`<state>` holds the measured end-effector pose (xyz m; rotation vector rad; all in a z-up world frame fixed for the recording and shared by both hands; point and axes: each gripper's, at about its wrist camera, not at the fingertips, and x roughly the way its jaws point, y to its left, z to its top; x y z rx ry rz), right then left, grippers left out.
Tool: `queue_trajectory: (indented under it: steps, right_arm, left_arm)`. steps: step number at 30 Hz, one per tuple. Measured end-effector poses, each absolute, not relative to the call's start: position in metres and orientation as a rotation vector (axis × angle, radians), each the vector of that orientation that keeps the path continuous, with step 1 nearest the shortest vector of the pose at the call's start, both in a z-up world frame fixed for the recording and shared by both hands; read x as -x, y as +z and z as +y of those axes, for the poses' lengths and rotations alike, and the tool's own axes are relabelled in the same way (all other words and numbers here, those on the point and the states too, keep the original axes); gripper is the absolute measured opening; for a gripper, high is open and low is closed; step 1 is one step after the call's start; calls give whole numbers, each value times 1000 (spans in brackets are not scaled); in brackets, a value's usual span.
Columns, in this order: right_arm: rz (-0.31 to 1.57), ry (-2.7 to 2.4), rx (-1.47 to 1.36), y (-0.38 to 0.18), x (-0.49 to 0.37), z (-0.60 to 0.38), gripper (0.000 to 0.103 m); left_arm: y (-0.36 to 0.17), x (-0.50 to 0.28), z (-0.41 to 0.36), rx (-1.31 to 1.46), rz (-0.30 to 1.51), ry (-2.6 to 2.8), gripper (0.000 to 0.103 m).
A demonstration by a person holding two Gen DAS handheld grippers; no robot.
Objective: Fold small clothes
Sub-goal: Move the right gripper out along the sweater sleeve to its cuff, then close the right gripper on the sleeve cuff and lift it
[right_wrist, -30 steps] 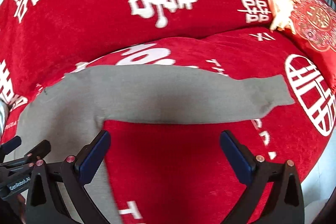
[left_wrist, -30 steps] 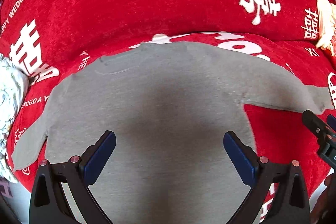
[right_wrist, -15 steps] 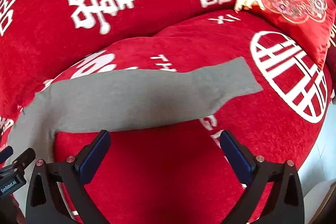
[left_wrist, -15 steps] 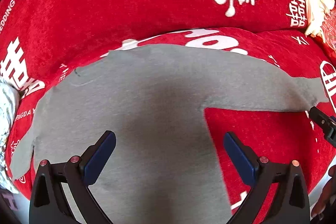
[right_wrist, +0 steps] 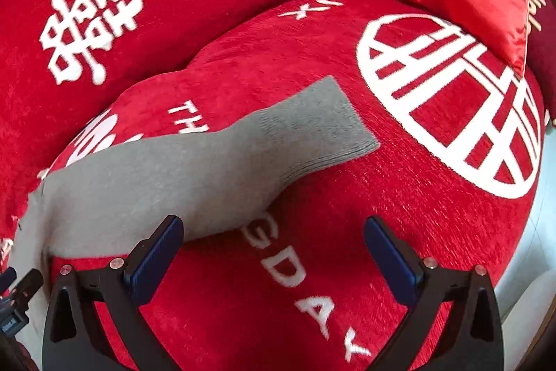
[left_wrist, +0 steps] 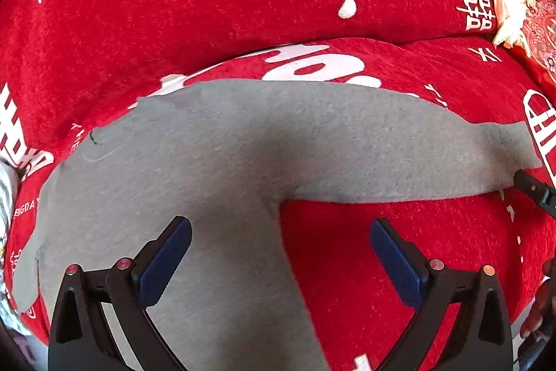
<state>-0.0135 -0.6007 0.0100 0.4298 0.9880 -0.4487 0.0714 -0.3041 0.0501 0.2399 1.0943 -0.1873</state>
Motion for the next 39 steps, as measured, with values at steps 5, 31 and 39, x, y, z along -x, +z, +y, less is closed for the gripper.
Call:
queue_trajectory:
  steps: [5, 31, 39]
  right_arm:
    - [940, -448, -459, 0, 9, -615, 103]
    - [778, -506, -445, 33, 6, -622, 8]
    - [799, -554, -487, 44, 15, -612, 8]
  left_arm:
    - [44, -80, -316, -250, 1092, -205, 103]
    - [54, -97, -287, -178, 1083, -215, 103]
    - [70, -78, -231, -136, 1071, -208, 103]
